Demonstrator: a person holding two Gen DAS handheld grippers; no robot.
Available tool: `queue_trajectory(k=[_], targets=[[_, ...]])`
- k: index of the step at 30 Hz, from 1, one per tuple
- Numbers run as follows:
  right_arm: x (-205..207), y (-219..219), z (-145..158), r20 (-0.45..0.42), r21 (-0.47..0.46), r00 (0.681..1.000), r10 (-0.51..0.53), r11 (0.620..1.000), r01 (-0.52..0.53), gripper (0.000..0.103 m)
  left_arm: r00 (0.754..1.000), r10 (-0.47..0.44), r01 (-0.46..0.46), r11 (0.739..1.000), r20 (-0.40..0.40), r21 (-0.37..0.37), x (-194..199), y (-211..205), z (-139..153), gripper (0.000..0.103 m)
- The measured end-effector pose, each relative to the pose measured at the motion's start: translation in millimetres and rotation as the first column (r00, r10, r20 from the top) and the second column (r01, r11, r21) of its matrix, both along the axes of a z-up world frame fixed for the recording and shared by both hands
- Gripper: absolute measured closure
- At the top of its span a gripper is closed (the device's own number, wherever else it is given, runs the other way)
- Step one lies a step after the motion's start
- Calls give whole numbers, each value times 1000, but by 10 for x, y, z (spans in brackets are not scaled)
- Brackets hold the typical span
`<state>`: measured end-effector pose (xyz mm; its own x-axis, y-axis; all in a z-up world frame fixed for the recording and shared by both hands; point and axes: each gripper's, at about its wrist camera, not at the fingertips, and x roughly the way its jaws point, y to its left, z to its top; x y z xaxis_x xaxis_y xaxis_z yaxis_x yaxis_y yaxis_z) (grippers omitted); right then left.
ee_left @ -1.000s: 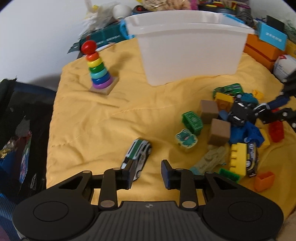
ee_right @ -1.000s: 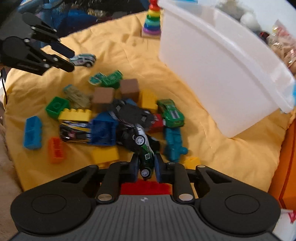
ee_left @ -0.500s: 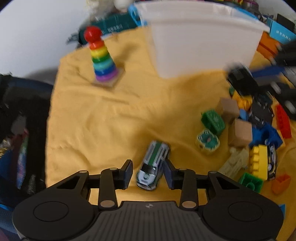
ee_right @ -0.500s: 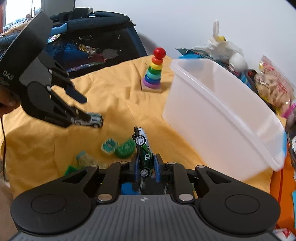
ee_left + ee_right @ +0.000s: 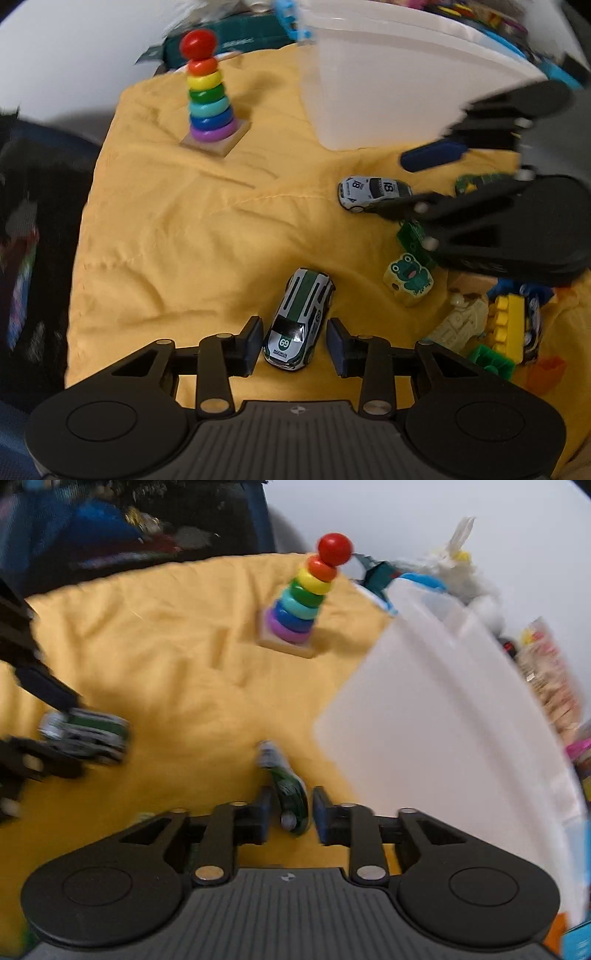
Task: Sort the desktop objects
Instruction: 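Lift both held cars and carry them over the white plastic bin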
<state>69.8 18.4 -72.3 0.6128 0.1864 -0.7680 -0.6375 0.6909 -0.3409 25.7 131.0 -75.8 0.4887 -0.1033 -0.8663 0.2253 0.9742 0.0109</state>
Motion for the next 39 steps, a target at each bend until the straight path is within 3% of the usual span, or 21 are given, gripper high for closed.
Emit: queue_trajectory(k=[4, 8, 11, 13, 17, 23, 29, 35, 39], targets=[[0, -131, 173, -65, 145, 998, 1, 989, 9, 52, 999, -33, 33, 999, 4, 18, 10, -24, -44, 62], [120, -67, 61, -56, 68, 998, 34, 997, -30, 52, 999, -34, 34, 999, -5, 5, 60, 0, -47, 62], [262, -58, -80, -144, 76, 988, 47, 996, -37, 52, 999, -38, 38, 999, -5, 1, 73, 7, -51, 62], [283, -117, -136, -145, 101, 989, 27, 995, -13, 52, 999, -42, 42, 999, -4, 12, 62, -9, -48, 63], [308, -257, -120, -193, 167, 981, -35, 984, 68, 66, 999, -42, 41, 999, 13, 22, 29, -57, 21, 70], [145, -387, 173, -111, 206, 990, -84, 973, 106, 70, 993, -45, 38, 997, 110, 64, -24, -214, 387, 70], [-88, -627, 623, -24, 310, 986, -165, 936, 165, 70, 966, -52, 39, 998, 252, 58, 32, -420, 939, 70], [-212, -1046, 1040, 34, 401, 954, -299, 878, 261, 70, 934, -78, 63, 997, 349, 52, 280, -717, 1318, 70], [-129, -1367, 1309, 76, 443, 913, -402, 834, 330, 70, 912, -89, 77, 996, 401, 46, 546, -981, 1520, 70]])
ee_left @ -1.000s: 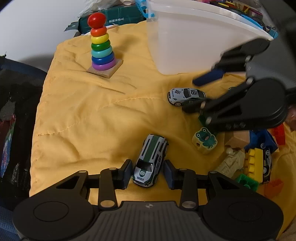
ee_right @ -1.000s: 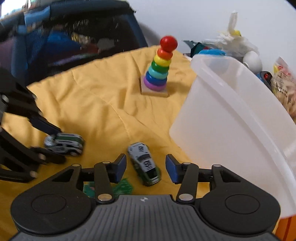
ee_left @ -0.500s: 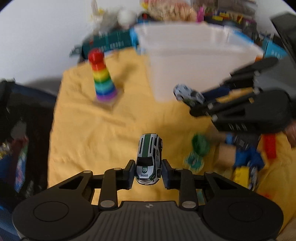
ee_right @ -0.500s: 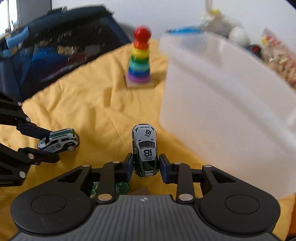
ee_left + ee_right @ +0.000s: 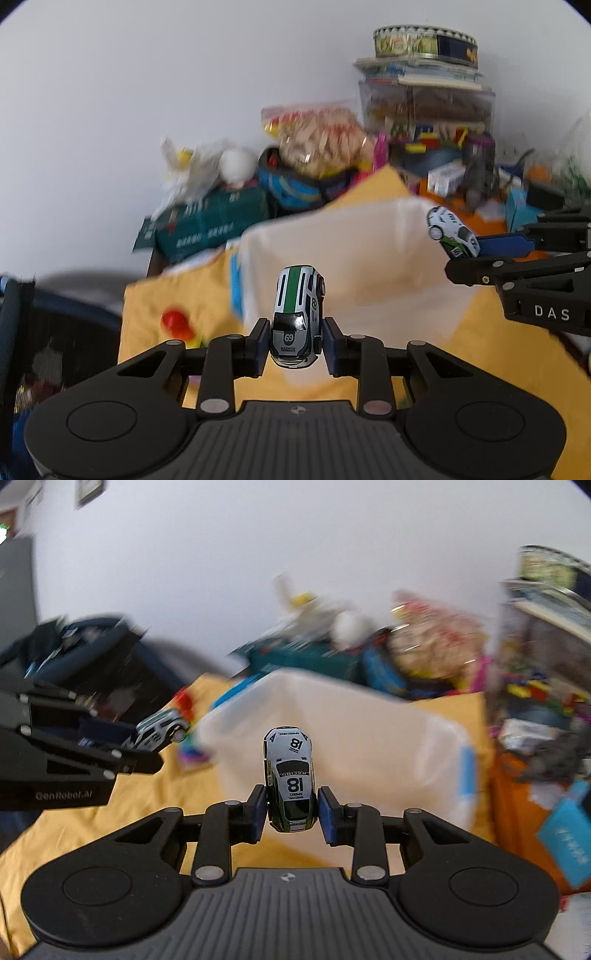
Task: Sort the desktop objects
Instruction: 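Lift both held cars and carry them over the white plastic bin, then open both tools to drop the cars into the white bin, then move both tools back to the toy pile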
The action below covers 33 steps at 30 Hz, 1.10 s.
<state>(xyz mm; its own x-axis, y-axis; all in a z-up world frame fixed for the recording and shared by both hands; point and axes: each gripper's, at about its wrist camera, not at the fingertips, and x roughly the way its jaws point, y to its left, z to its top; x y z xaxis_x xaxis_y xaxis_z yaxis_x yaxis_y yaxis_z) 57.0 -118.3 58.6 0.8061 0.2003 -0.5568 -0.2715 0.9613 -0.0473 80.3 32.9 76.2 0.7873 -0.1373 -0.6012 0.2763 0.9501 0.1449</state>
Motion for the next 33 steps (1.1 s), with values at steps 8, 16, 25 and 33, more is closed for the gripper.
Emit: queue_trajectory(k=[8, 16, 25, 33], targets=[[515, -454, 169, 2, 42, 987, -163, 986, 162, 70, 1000, 28, -28, 999, -13, -46, 700, -467, 42, 70], [861, -540, -264, -134, 28, 973, -189, 981, 194, 68, 978, 145, -131, 986, -148, 100, 1063, -670, -515, 49], [570, -612, -149, -88, 98, 983, -159, 981, 167, 58, 979, 162, -158, 987, -121, 41, 687, -518, -316, 37], [143, -555, -77, -48, 141, 993, -108, 983, 114, 53, 973, 181, -185, 983, -140, -14, 286, -359, -280, 29]])
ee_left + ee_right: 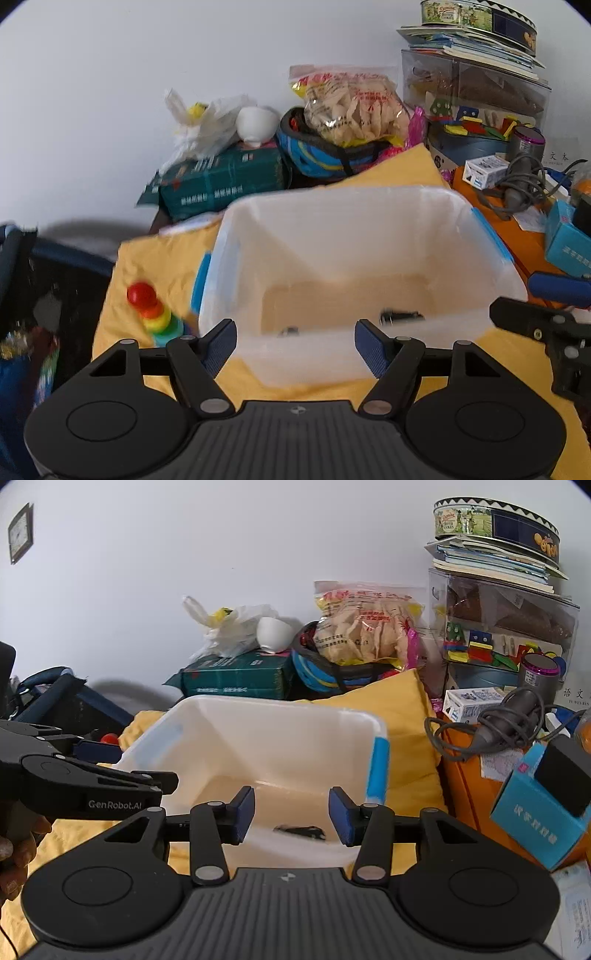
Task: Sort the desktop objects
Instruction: 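Move both tools back to the toy pile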
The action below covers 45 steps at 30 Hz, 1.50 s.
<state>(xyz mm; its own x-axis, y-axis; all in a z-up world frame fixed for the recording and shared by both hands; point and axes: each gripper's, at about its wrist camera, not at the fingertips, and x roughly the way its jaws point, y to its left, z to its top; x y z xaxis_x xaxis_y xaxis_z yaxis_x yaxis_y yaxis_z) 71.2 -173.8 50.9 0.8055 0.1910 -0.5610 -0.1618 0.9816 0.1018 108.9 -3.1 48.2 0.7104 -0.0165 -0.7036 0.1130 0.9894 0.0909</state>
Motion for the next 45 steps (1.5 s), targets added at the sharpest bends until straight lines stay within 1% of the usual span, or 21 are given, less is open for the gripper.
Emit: queue_trajectory(k=[1, 4, 6, 8, 10, 12, 13, 16, 20, 23, 25, 27, 29, 31, 32, 34, 35, 36, 39, 41, 45], targets=[[-56, 12, -13, -3, 12, 1000, 12, 1000, -12, 50, 1000, 0, 0, 1000, -14, -6, -39, 17, -33, 29], [-209, 65, -71, -4, 10, 999, 51, 999, -51, 49, 997, 15, -15, 1000, -78, 6, -151, 65, -178, 29], [-288, 89, -132, -21, 1, 998, 67, 998, -67, 47, 990, 17, -13, 1000, -138, 26, -270, 121, -330, 29], [-361, 69, -207, -41, 15, 996, 73, 997, -72, 46, 984, 19, -14, 999, -178, 32, -413, 194, -508, 29], [-425, 38, -327, -77, 24, 994, 81, 997, -79, 45, 975, 6, 0, 1000, -222, 26, -555, 253, -686, 29], [-482, 29, -473, -127, 11, 988, 86, 996, -85, 46, 957, -36, 44, 999, -289, 18, -676, 274, -838, 29], [-512, 36, -548, -161, -4, 983, 89, 996, -90, 48, 952, -53, 60, 998, -300, 15, -742, 285, -885, 30], [-647, 71, -683, -213, -47, 971, 109, 991, -121, 50, 955, -54, 60, 998, -292, 13, -953, 331, -968, 30], [-851, 177, -830, -254, -130, 960, 120, 979, -157, 51, 961, -47, 54, 998, -274, 19, -1191, 386, -1023, 30], [-961, 228, -899, -285, -113, 948, 141, 977, -179, 53, 958, -78, 79, 997, -274, -7, -1290, 408, -1026, 30], [-1005, 306, -890, -277, -130, 945, 173, 968, -216, 61, 959, -97, 98, 995, -267, -12, -1328, 382, -1023, 30], [-1036, 386, -846, -245, -168, 949, 197, 956, -242, 61, 962, -116, 116, 993, -248, -13, -1344, 337, -1006, 30], [-994, 473, -832, -230, -177, 947, 225, 947, -268, 61, 962, -124, 128, 992, -244, -3, -1346, 280, -1009, 30], [-901, 566, -884, -226, -178, 943, 244, 941, -286, 67, 960, -131, 135, 991, -249, -3, -1360, 244, -1014, 30], [-857, 596, -929, -239, -173, 939, 248, 940, -293, 68, 959, -137, 141, 990, -249, -4, -1379, 240, -1010, 30], [-782, 622, -1047, -297, -155, 925, 238, 943, -293, 74, 959, -133, 139, 990, -249, 6, -1417, 267, -999, 30], [-784, 603, -1091, -321, -152, 919, 228, 945, -288, 75, 959, -126, 132, 991, -253, 7, -1433, 301, -998, 30], [-820, 567, -1119, -330, -160, 919, 217, 946, -282, 75, 958, -121, 124, 992, -261, -5, -1450, 349, -995, 30], [-979, 439, -1098, -307, -224, 932, 195, 936, -270, 75, 948, -134, 118, 990, -290, -72, -1536, 480, -969, 30], [-1069, 326, -1065, -300, -213, 934, 195, 940, -265, 75, 936, -166, 139, 985, -310, -105, -1639, 507, -960, 30], [-1164, 277, -1037, -329, -275, 930, 167, 925, -263, 70, 917, -205, 182, 978, -342, -97, -1798, 414, -1029, 30]])
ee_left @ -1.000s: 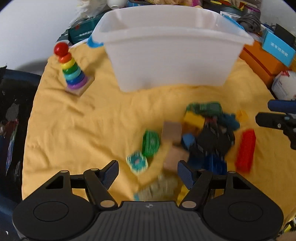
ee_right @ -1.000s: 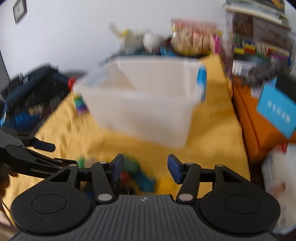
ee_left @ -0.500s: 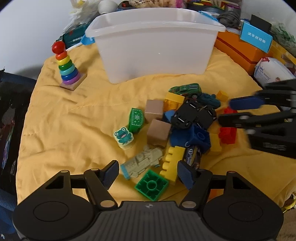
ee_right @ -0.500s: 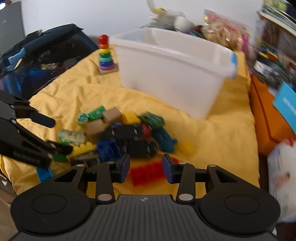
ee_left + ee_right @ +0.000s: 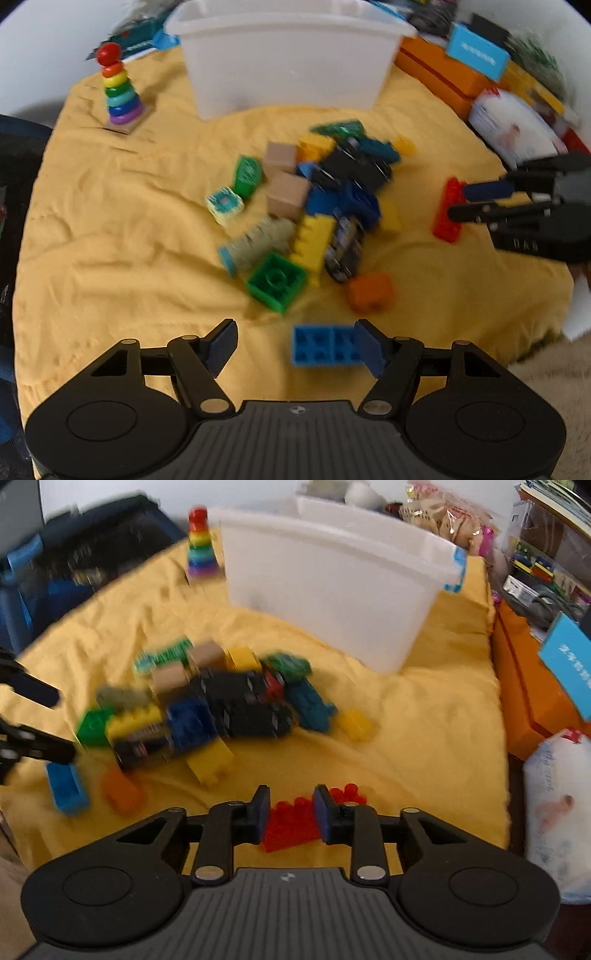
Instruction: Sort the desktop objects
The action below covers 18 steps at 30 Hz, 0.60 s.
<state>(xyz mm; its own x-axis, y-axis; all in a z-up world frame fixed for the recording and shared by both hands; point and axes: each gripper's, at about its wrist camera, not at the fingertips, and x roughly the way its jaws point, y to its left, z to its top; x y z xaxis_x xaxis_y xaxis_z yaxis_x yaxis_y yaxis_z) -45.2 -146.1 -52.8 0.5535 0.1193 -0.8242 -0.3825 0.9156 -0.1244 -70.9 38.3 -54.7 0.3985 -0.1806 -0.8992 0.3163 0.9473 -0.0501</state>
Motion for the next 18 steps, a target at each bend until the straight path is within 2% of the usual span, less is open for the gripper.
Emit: queue_trajectory(k=[8, 11, 18], targets=[[-101, -132, 13, -24, -3, 1000, -5, 1000, 5, 67, 1000, -10, 10, 1000, -27, -2, -50, -126, -94, 31], [-110, -119, 19, -19, -12, 1000, 2, 1000, -2, 65, 998, 3, -4, 1000, -64, -8, -20, -153, -200, 50], [-125, -168, 39, -1, -18, 1000, 11, 1000, -11, 58, 1000, 1, -1, 998, -12, -57, -22, -196, -133, 50]])
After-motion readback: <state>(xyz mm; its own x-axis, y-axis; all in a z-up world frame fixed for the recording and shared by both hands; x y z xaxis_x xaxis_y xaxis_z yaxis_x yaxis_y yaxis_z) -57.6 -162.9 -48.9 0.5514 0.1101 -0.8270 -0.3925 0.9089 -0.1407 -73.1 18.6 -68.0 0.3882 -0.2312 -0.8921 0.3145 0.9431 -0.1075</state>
